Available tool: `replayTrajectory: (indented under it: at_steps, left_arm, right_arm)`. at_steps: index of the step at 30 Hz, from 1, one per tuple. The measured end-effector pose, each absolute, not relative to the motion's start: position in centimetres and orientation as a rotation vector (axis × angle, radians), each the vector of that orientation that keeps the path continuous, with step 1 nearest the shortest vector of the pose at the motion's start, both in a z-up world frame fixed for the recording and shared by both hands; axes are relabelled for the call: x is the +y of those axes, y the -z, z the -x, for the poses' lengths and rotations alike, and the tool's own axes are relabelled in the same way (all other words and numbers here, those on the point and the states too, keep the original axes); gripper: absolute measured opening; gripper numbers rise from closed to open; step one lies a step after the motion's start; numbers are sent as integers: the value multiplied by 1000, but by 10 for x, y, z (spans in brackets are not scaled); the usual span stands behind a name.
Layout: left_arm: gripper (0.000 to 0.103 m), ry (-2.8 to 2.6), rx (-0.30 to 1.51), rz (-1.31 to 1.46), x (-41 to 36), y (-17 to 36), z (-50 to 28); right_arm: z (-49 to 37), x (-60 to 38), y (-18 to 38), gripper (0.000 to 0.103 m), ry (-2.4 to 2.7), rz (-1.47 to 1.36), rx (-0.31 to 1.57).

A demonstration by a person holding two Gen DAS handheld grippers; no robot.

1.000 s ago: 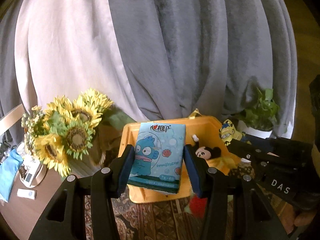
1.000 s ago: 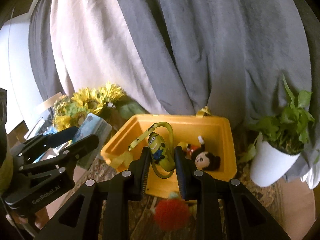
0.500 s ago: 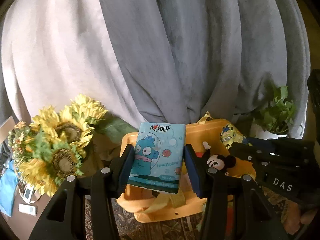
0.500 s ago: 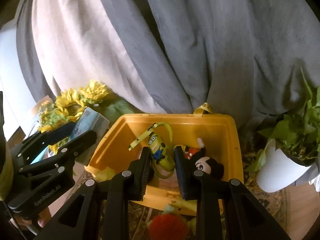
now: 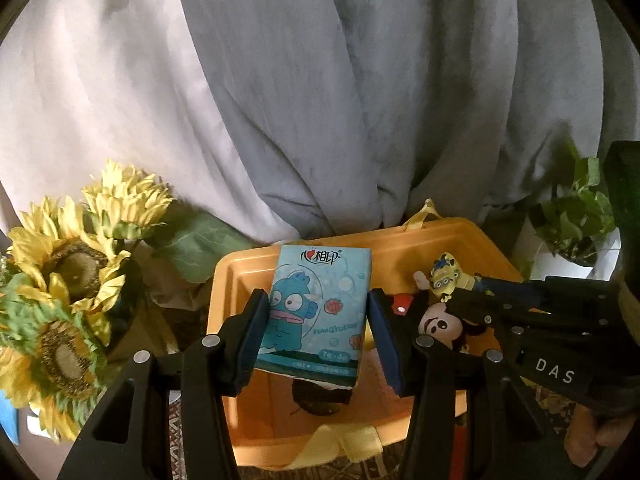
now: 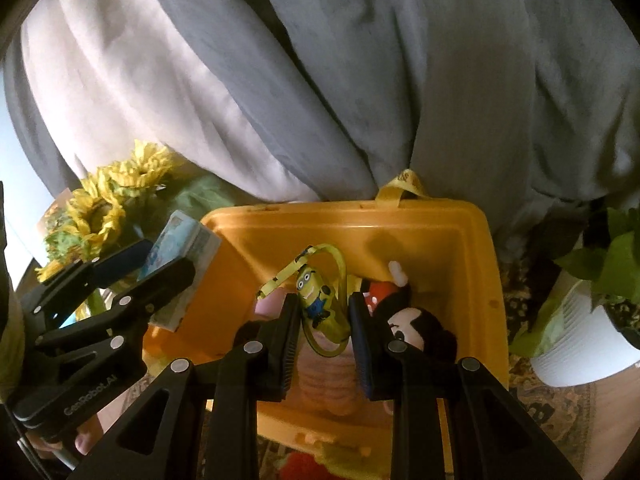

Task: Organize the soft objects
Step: 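Open both tools to drop the tissue pack and minion into the crate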

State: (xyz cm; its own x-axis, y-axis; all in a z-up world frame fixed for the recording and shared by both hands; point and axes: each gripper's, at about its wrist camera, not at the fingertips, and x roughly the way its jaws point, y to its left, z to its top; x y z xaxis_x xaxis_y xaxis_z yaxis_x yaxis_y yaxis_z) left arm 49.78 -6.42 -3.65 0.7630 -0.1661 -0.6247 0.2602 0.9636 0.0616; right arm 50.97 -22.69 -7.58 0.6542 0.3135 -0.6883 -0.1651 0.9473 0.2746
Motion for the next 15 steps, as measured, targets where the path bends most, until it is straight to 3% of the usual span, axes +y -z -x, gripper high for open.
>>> replayTrajectory:
  at_steps: [4,6,15]
  left_arm:
    - [56,215,682,-152,-65,41,-507]
    - [68,196,672,-156,-65,42,-509]
    - [74,167,604,-182,-68,30,-490]
  right_arm:
    - [-521,-232,82,33,-266,-221,842]
    - [-523,-234,82,35,-254,-231,844]
    - [-509,-246,69,36,-210,-215,786]
